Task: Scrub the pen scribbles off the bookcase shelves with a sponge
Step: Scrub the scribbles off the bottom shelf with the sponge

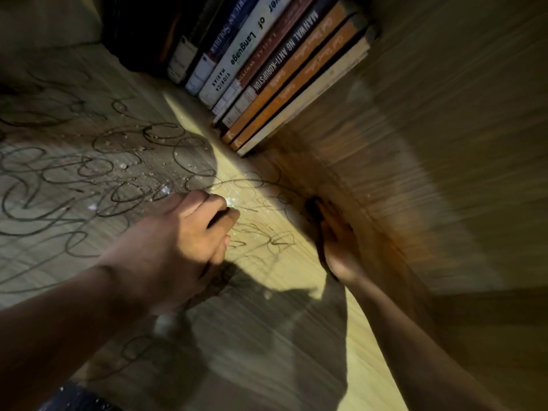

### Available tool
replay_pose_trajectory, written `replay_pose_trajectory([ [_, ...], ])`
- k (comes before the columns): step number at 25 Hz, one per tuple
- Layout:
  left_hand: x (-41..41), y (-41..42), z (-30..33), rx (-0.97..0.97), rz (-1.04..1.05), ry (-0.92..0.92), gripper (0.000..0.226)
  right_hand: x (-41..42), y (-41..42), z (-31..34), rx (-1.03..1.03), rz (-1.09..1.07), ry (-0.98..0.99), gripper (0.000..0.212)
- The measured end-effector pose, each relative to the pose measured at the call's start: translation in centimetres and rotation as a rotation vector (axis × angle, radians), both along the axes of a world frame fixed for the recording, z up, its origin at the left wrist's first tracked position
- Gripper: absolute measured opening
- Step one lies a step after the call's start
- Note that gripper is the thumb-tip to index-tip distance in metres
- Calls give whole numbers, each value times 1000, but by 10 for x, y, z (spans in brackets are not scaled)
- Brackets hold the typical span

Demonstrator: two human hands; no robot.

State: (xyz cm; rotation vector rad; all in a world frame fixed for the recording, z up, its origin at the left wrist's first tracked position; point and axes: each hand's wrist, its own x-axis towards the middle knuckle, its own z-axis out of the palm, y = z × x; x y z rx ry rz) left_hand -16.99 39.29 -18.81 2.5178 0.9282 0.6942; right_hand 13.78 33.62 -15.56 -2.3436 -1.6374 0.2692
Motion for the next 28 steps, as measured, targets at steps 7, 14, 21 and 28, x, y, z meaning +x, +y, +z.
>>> replay_pose_trajectory([
  [7, -11, -4, 11, -21, -54, 61, 54, 55, 55, -11, 69, -487, -25, 47],
  [14, 0, 3, -4, -89, -33, 23, 40, 33, 8, -5, 82, -180, -24, 45],
  [21, -10, -6, 6, 20, -13, 25, 50, 10, 103, -19, 91, -363, -85, 45],
  [28, -9, -3, 9, 51, -51, 8, 50, 37, 31, -9, 130, -429, -11, 37],
])
